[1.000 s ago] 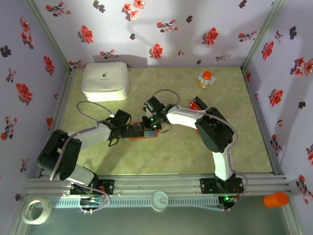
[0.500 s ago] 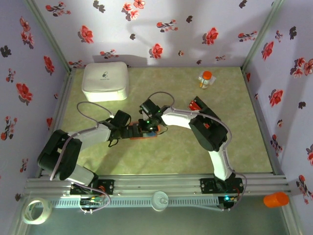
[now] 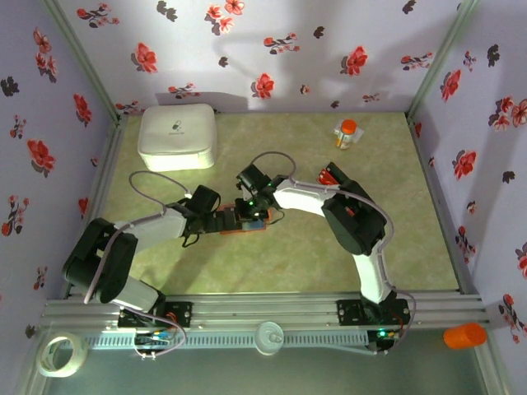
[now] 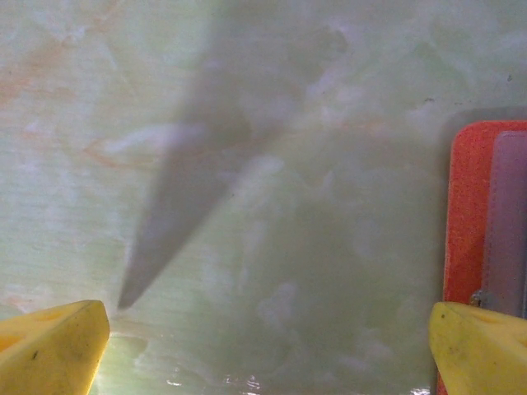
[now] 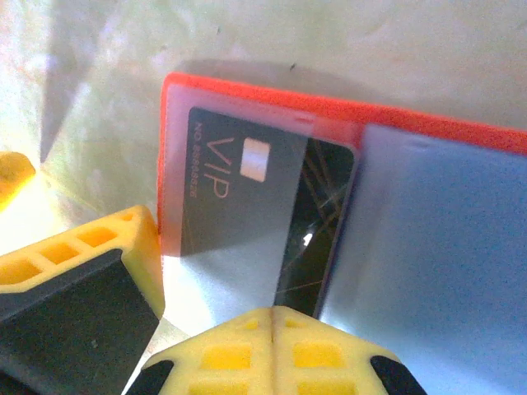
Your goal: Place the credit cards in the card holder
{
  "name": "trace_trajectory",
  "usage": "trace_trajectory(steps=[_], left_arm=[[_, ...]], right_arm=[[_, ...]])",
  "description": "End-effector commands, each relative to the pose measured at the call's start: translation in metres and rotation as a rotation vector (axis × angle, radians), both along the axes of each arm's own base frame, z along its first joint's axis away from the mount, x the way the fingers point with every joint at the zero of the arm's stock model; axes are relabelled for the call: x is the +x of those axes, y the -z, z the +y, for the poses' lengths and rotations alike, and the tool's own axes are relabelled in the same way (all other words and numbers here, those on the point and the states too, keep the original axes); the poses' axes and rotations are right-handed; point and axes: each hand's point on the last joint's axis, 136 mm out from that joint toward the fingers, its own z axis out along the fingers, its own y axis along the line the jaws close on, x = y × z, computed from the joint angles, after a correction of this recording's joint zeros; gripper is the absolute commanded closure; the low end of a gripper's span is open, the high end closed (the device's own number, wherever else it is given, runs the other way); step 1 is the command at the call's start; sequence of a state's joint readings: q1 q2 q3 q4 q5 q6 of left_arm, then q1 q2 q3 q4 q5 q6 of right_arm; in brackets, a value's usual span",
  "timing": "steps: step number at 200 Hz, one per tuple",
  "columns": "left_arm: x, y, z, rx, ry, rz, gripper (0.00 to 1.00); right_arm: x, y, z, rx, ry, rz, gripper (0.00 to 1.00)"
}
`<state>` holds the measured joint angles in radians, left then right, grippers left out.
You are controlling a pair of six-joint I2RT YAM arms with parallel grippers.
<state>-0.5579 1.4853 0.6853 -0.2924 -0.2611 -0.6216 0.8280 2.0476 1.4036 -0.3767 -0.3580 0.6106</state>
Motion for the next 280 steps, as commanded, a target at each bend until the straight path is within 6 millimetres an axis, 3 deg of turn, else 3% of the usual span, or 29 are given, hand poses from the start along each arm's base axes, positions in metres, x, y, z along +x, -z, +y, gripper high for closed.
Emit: trace_trajectory(steps=[1,88,215,280], left_arm=[[-0.001,0.002,0.003,0.001,-0.015,0.004,0.00],[-0.002,0.005,0.004,0.004,-0.016,0.009,0.00],[-0.001,0.007,0.002,-0.005,-0.013,0.011,0.00],[0.003,-0.001,-0.001,-0.010,-0.012,-0.001,0.00]], right_arm=[[0.015,-0.019,-0.011,-0.017,0.014,-0.055,0.96],[0.020,-0.010,-0.009,-0.017,0.014,-0.038,0.97],[0.007,0.019,0.006,-0.042,-0.012,0.020,0.98],[0.004,0.021,0.015,-0.022,-0.007,0.030,0.98]])
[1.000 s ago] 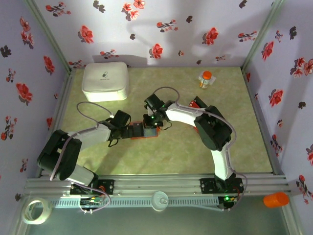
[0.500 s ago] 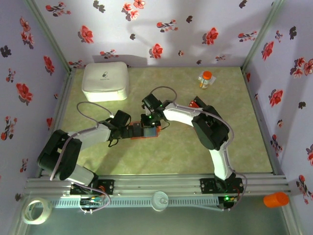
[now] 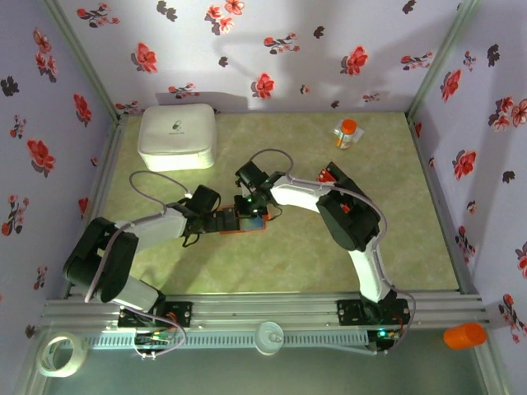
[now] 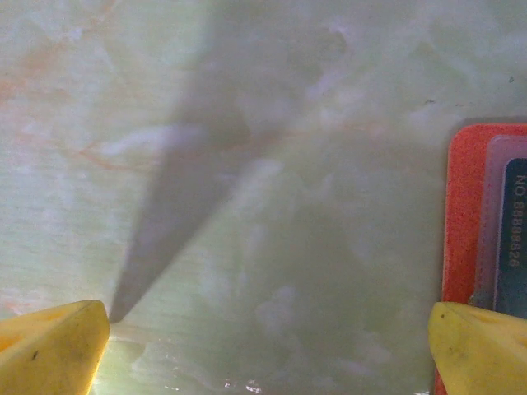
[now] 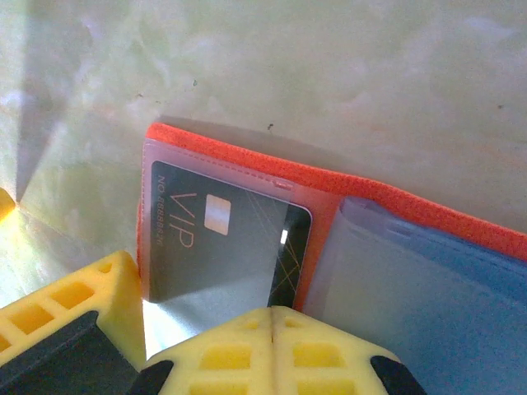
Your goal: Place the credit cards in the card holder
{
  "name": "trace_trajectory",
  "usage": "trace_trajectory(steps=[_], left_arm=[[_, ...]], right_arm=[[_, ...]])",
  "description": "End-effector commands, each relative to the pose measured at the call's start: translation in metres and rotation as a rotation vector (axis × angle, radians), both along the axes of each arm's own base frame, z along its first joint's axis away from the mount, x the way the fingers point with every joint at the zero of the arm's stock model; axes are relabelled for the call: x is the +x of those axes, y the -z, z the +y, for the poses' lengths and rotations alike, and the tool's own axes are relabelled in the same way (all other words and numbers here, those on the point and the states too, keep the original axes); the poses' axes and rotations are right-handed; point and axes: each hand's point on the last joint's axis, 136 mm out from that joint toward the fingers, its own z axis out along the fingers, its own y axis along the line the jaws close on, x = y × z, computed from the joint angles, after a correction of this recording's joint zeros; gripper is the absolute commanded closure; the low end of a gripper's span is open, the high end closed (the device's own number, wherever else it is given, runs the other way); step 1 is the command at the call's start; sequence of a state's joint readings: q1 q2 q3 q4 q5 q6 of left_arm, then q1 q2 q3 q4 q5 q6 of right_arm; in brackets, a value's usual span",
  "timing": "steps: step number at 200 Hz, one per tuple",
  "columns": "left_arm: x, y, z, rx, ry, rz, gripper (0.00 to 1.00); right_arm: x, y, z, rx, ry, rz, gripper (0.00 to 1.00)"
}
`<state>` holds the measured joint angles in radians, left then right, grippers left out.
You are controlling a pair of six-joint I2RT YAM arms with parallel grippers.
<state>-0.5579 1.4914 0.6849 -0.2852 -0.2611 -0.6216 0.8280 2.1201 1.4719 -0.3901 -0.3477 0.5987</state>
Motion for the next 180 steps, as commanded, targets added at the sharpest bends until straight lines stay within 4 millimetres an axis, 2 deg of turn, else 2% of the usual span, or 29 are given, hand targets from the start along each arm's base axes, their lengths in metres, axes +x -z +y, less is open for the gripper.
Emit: trace_trajectory(steps=[1,76,140,180], left_arm=[[0.003,-0.003,0.000,-0.010,-0.012,-0.002,0.00],[0.020,-0.044,0.008,-0.064,-0.053,-0.078,0.00],[0.020,-0.049,0.008,-0.080,-0.058,-0.080,0.00],[0.019,-0.048,0.004,-0.101,-0.055,-0.074,0.00]], right_arm=[[-0.006,0.008,0.006,-0.003,-0.001,0.031,0.98],[-0.006,0.004,0.007,0.007,0.003,0.028,0.97],[-0.002,-0.008,0.008,0.029,0.005,0.009,0.92],[0.004,-0.027,0.004,0.054,0.015,-0.019,0.82]])
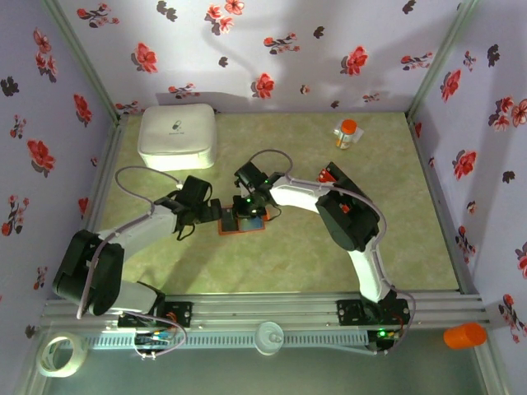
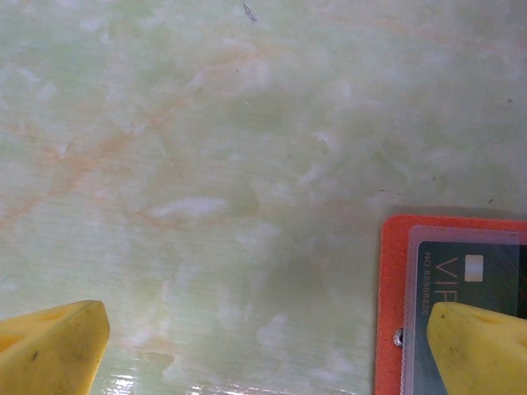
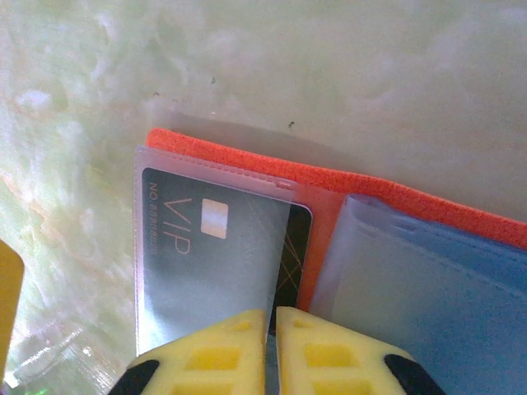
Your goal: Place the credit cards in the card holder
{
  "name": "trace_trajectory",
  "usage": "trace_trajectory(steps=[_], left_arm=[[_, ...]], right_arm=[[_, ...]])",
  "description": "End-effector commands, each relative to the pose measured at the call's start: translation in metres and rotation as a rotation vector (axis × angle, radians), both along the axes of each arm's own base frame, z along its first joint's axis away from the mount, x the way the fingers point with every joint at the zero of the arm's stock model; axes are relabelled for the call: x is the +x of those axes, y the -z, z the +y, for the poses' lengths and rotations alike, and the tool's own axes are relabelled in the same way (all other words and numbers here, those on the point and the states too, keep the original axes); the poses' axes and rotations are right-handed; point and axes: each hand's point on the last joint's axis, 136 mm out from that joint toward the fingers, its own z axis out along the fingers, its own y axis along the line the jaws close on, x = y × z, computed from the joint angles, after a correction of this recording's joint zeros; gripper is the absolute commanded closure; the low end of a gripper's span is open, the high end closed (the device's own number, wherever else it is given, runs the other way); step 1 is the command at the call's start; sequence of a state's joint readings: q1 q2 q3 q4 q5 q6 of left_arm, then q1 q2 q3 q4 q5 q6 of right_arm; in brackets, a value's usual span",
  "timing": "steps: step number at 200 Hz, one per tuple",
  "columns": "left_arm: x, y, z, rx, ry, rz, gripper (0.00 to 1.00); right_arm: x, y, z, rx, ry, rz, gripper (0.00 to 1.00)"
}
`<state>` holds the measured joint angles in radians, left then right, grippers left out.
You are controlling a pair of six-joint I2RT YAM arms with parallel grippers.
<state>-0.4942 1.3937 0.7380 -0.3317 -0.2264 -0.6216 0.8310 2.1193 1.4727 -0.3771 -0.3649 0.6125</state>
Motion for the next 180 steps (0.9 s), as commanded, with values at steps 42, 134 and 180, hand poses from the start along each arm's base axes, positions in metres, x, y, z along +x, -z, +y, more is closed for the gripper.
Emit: trace_trajectory(steps=[42,134,180], left_arm=[[0.001,-0.013,-0.005,-0.057,-0.015,-0.004,0.00],[0.004,-0.045,-0.046,-0.159,0.022,-0.063,0.00],[0.005,-0.043,-0.071,-0.189,0.054,-0.064,0.00]], right_arm=[[0.013,-0.047,-0.011,0.061,0.030,-0.064,0.70],[0.039,-0.045,-0.066,0.026,0.094,-0.066,0.73],[0.042,-0.037,-0.062,0.006,0.070,-0.049,0.84]])
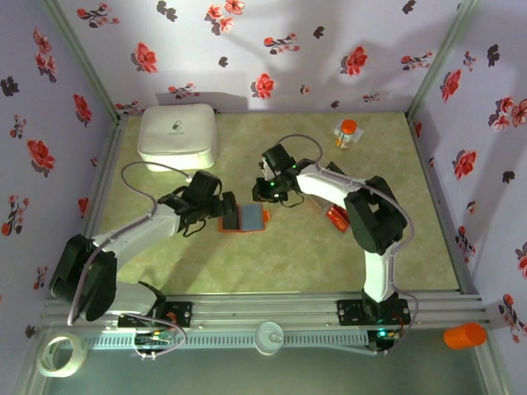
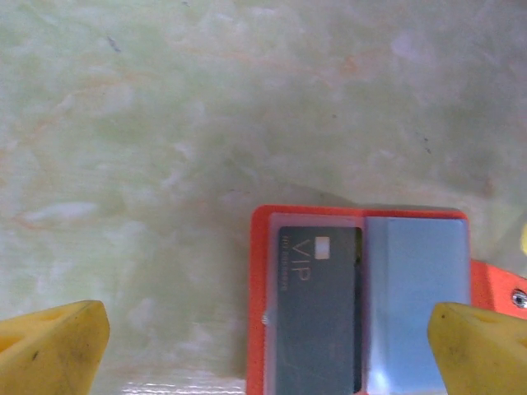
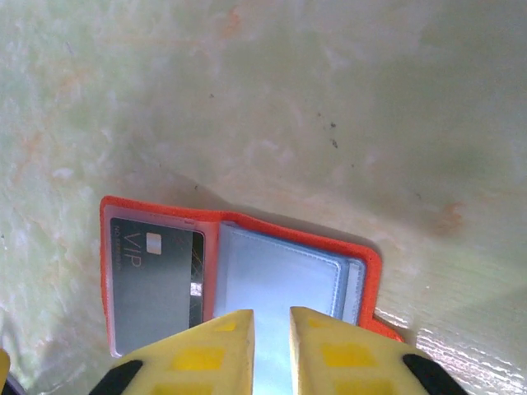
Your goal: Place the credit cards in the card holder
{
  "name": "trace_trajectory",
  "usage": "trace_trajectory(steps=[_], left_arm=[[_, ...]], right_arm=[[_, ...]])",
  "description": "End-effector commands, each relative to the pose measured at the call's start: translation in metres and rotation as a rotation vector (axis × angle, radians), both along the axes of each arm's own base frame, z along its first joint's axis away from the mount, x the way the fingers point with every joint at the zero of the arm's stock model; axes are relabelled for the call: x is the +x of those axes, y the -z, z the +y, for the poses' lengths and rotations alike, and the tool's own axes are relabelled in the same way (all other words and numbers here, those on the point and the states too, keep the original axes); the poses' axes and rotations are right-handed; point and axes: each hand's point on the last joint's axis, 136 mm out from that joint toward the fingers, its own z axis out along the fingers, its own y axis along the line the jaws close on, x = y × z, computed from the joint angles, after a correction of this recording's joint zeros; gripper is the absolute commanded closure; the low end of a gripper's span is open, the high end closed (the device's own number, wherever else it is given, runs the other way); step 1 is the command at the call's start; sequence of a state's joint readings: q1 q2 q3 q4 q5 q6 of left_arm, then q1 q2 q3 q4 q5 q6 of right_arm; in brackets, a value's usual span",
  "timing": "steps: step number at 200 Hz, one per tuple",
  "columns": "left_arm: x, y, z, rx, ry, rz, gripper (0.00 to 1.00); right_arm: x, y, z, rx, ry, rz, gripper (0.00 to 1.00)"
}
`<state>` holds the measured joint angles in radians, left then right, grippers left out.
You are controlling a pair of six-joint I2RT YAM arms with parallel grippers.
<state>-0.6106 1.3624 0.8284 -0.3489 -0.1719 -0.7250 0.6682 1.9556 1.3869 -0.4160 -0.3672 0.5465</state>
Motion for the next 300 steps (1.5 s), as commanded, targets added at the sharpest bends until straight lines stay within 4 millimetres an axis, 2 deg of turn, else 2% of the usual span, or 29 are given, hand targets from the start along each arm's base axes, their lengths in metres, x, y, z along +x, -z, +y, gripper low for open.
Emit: trace_trajectory(steps=[1,35,81,163,205,241,258,300], left_arm=[[0.005,-0.004,-0.016,-0.039,-0.002,-0.009,0.00],[0.002,0.009,-0.026,-0.038,0.016,0.013,0.00],[0.001,0.026,-0.034,-0.025,0.042,0.042,0.00],[-0.002,0.054,-0.034,0.020,0.069,0.089,0.00],[-0.004,0.061,-0.034,0.025,0.083,0.098,0.00],[-0.006,0.065,-0.033,0.031,0.090,0.104,0.00],[-0.007,0.067,-0.032,0.032,0.090,0.107,0.00],[-0.005,0.065,-0.034,0.028,0.091,0.102,0.00]], right_arm=[[-0.001,0.006,0.004,-0.018,-0.038,0.015,0.84],[0.001,0.013,0.006,-0.030,-0.046,0.030,0.89],[0.001,0.023,0.006,-0.050,-0.056,0.047,0.91],[-0.009,0.046,0.011,-0.060,-0.070,0.097,0.93],[-0.015,0.049,0.021,-0.025,-0.063,0.111,0.94],[-0.016,0.053,0.021,-0.018,-0.056,0.125,0.95],[-0.015,0.050,0.020,-0.024,-0.065,0.118,0.95],[-0.001,0.021,0.011,-0.057,-0.085,0.054,0.95]])
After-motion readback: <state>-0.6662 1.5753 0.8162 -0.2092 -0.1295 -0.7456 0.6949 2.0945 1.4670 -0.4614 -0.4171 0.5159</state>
